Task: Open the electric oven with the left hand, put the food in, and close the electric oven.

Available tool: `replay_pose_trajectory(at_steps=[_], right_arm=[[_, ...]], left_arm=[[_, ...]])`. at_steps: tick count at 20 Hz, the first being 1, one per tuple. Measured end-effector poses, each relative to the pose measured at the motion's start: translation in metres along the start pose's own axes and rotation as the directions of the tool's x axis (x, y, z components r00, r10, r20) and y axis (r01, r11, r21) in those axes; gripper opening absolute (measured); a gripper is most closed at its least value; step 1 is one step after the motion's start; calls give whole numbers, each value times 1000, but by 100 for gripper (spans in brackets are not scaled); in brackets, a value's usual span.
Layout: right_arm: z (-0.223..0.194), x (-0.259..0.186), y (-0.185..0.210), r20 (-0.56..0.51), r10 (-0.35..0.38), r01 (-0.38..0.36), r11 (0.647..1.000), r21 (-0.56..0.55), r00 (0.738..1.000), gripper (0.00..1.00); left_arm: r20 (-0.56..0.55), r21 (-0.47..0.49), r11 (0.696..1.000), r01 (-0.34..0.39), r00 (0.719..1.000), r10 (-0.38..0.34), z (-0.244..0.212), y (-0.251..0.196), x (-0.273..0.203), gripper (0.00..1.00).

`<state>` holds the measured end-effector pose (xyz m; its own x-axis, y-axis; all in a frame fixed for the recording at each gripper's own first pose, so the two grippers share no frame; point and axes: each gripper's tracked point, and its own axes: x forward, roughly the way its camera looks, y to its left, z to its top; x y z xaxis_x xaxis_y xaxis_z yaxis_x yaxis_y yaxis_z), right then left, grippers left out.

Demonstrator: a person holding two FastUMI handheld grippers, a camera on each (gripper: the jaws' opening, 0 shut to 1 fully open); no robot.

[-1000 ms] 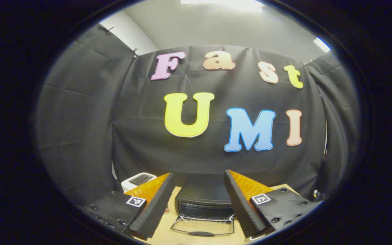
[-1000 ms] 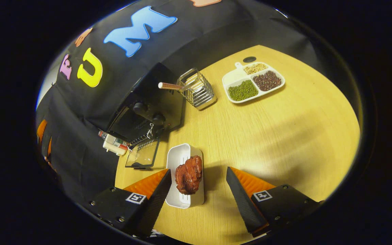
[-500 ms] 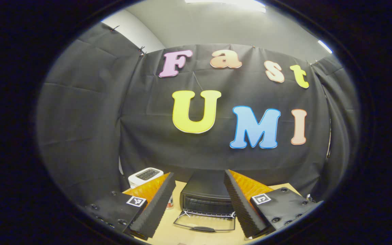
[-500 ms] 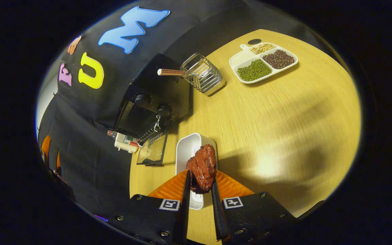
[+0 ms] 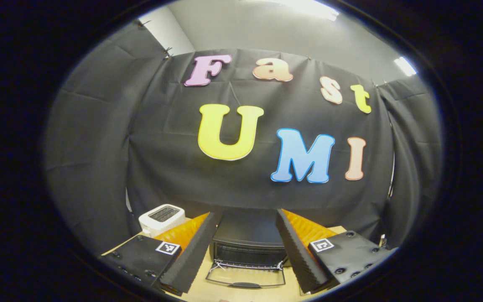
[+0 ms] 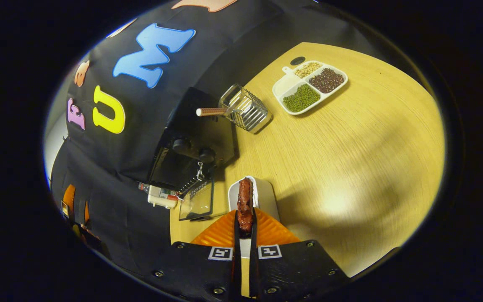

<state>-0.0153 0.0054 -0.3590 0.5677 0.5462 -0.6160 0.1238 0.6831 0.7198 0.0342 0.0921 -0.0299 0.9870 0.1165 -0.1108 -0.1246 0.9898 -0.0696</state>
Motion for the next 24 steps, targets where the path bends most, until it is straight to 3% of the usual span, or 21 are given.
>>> replay_pose_trajectory(at_steps=[7,11,13,18,24], right_arm=[[-4,-28,99,83,141,-139,990,-31,987,7],[-11,-6,157,92,226,-223,974,-39,970,7],[-14,20,179,84,253,-249,967,-59,964,7],[-8,101,206,96,252,-253,968,-3,963,7],[-1,200,205,149,159,-173,981,85,976,7]], left_arm=[[-6,-16,997,78,997,-79,-11,27,9,97],[3,8,995,101,995,-101,-7,47,7,100],[-1,17,994,110,994,-110,-9,56,5,97],[0,12,991,136,991,-137,-8,68,0,100],[-58,22,991,134,989,-133,-20,91,-6,97]])
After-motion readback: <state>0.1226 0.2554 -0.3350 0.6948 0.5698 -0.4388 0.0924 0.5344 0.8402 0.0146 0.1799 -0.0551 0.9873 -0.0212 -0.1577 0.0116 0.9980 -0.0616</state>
